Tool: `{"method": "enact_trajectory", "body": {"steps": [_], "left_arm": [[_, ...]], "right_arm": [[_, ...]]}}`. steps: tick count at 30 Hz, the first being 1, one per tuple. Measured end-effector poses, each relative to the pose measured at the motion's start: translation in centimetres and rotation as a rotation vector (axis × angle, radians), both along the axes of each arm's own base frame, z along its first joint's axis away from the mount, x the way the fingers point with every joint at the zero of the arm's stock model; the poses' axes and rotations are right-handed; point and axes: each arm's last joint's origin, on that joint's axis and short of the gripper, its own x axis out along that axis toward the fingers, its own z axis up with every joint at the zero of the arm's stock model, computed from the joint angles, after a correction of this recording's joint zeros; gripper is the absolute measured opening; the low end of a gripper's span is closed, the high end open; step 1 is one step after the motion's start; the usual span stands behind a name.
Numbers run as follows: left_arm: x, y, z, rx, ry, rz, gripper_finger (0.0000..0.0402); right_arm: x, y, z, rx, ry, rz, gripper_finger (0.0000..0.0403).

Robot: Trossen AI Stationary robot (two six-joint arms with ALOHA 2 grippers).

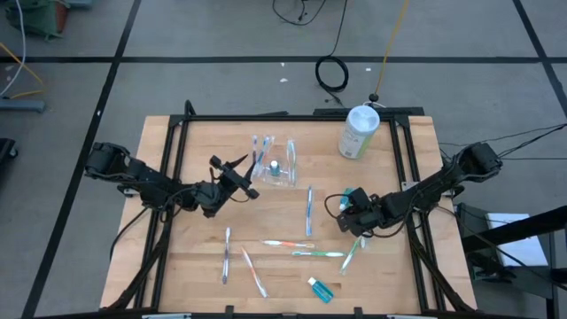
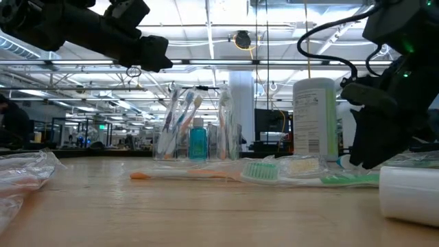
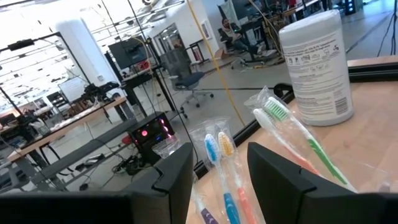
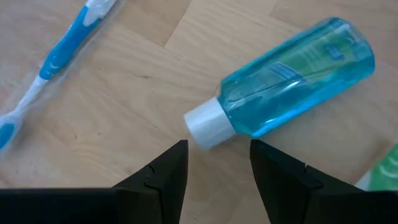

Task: Pick & Place toothbrushing station
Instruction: Put the top mouthwash into the transparent organizer

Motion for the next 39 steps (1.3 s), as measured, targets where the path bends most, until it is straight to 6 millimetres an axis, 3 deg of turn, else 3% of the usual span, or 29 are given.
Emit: {"method": "enact_trajectory", "body": {"steps": [8,26,39], "left_arm": [[0.0,0.0,0.0,-0.010,-0.010,0.000,0.0157],[0.0,0.0,0.0,-0.010,-0.010,0.000,0.0157],[0.0,0.0,0.0,-0.011,-0.011,0.000,0.0157]], "right_arm": [[-0.1,-0.2,-0.1,-0.025,0.002,0.014,0.0167],[0.0,-3.4,-0.3,-0.162,0.131,0.022,0.0167],[-0.2,-3.3,1.7,-0.061,-0.008,-0.026,0.0167]]}}
